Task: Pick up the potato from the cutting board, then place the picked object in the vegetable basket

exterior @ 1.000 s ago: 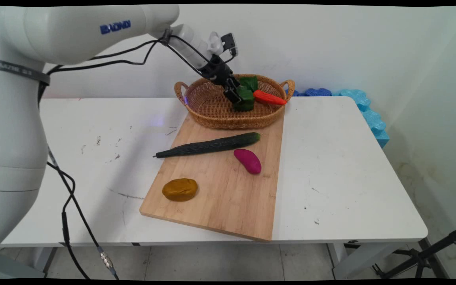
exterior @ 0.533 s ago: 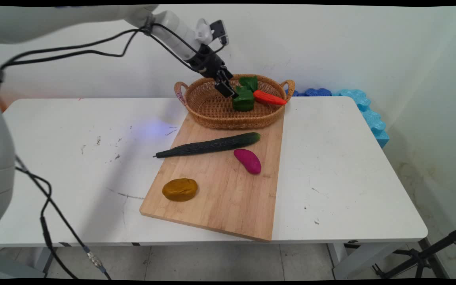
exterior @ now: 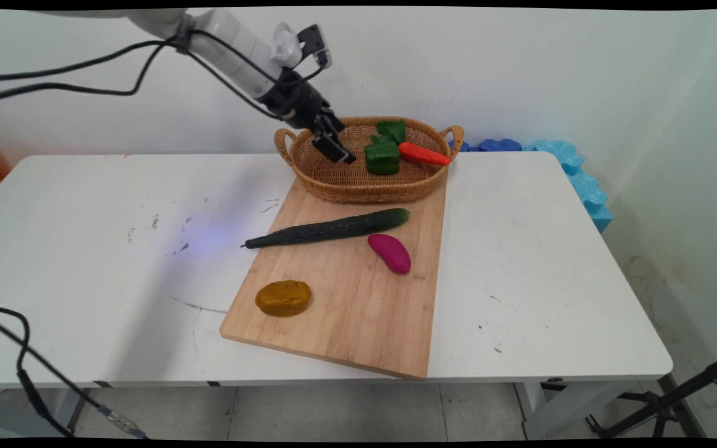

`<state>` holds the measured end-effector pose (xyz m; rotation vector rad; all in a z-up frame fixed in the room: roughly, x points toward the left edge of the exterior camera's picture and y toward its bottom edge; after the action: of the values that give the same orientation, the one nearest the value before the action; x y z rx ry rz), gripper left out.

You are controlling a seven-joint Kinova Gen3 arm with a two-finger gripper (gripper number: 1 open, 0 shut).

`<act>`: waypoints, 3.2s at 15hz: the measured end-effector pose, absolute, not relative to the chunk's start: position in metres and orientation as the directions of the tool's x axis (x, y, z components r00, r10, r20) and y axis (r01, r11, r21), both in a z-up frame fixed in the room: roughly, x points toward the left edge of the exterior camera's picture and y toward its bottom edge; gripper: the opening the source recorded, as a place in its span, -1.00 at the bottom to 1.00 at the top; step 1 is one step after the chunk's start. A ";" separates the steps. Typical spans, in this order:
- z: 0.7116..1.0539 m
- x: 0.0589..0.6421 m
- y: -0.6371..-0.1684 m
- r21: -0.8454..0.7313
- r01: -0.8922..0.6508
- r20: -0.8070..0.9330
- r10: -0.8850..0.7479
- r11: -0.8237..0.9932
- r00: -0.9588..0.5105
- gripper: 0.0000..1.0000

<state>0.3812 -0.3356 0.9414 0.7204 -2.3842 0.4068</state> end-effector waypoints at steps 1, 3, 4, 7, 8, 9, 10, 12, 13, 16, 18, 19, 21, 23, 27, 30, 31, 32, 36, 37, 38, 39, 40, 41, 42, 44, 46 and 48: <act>0.943 0.382 -0.328 -0.104 -0.585 0.631 -0.401 0.804 -0.664 1.00; 0.945 0.382 -0.304 -0.077 -0.589 0.631 -0.418 0.804 -0.653 1.00; 0.946 0.382 -0.292 -0.063 -0.591 0.631 -0.427 0.804 -0.648 1.00; 0.944 0.381 -0.259 -0.023 -0.593 0.627 -0.450 0.805 -0.636 1.00; 0.941 0.381 -0.251 -0.012 -0.594 0.625 -0.457 0.804 -0.633 1.00; 0.940 0.380 -0.245 -0.005 -0.594 0.623 -0.462 0.804 -0.631 1.00; 0.937 0.380 -0.237 0.005 -0.594 0.621 -0.469 0.804 -0.629 1.00; 0.932 0.378 -0.222 0.022 -0.595 0.615 -0.480 0.803 -0.626 1.00; 0.929 0.377 -0.215 0.030 -0.595 0.611 -0.486 0.803 -0.625 1.00; 0.916 0.374 -0.193 0.054 -0.593 0.595 -0.503 0.803 -0.627 1.00; 0.908 0.372 -0.183 0.062 -0.592 0.586 -0.510 0.803 -0.630 1.00; 0.905 0.371 -0.180 0.064 -0.592 0.582 -0.512 0.804 -0.632 1.00; 0.897 0.370 -0.172 0.070 -0.590 0.571 -0.517 0.804 -0.637 1.00; 0.884 0.367 -0.161 0.077 -0.588 0.554 -0.525 0.805 -0.647 1.00; 0.865 0.364 -0.149 0.085 -0.586 0.528 -0.535 0.806 -0.660 1.00; 0.854 0.362 -0.143 0.087 -0.584 0.514 -0.538 0.807 -0.668 1.00; 0.851 0.362 -0.142 0.086 -0.583 0.511 -0.538 0.808 -0.670 1.00; 0.848 0.361 -0.140 0.086 -0.582 0.506 -0.539 0.809 -0.674 1.00; 0.838 0.360 -0.136 0.081 -0.576 0.493 -0.535 0.813 -0.686 1.00; 0.835 0.360 -0.134 0.078 -0.574 0.490 -0.533 0.815 -0.689 1.00; 0.834 0.360 -0.134 0.077 -0.573 0.489 -0.532 0.816 -0.691 1.00; 0.833 0.359 -0.133 0.075 -0.571 0.486 -0.530 0.817 -0.694 1.00; 0.832 0.359 -0.132 0.074 -0.570 0.485 -0.529 0.818 -0.696 1.00; 0.831 0.359 -0.131 0.072 -0.568 0.484 -0.526 0.820 -0.699 -1.00; 0.830 0.359 -0.130 0.071 -0.566 0.483 -0.525 0.821 -0.701 -1.00; 0.829 0.358 -0.129 0.067 -0.560 0.481 -0.518 0.826 -0.707 -1.00; 0.828 0.358 -0.128 0.064 -0.553 0.481 -0.511 0.831 -0.712 -1.00; 0.829 0.358 -0.127 0.060 -0.547 0.481 -0.505 0.835 -0.717 -1.00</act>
<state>0.3579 -0.1269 0.8287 0.7750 -2.5243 0.1174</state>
